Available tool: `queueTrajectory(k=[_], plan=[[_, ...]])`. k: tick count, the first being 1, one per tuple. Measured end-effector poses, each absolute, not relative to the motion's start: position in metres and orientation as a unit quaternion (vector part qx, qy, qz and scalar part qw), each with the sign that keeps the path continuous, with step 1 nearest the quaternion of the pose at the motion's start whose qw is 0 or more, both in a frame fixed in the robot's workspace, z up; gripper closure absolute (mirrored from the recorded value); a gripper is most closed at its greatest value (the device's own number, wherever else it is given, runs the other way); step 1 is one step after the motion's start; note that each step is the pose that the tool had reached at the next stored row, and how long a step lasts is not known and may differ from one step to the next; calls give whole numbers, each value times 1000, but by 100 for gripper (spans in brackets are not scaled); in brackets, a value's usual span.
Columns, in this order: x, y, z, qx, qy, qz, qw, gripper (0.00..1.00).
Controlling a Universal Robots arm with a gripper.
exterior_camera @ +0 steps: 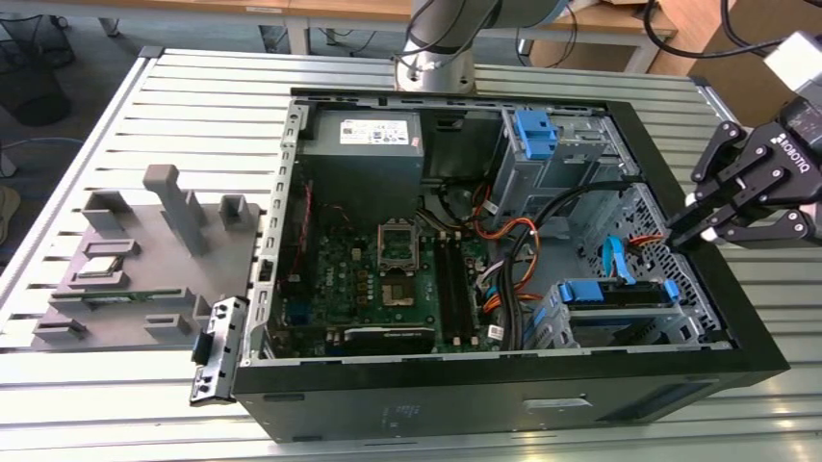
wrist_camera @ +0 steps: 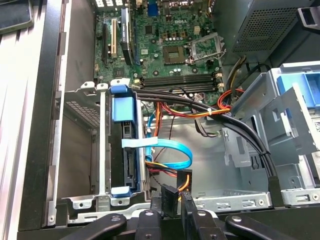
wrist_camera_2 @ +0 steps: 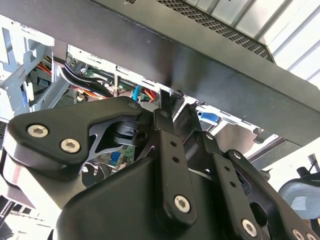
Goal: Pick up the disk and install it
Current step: 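Insert the second disk wire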
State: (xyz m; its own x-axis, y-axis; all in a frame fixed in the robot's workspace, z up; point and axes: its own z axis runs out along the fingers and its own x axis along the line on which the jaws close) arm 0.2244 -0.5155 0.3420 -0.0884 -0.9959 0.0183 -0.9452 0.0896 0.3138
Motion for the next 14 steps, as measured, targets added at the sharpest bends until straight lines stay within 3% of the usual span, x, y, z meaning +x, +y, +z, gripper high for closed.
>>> queueTrajectory(k=[14], plan=[[224,-515,341,665,-730,-107,118,70]])
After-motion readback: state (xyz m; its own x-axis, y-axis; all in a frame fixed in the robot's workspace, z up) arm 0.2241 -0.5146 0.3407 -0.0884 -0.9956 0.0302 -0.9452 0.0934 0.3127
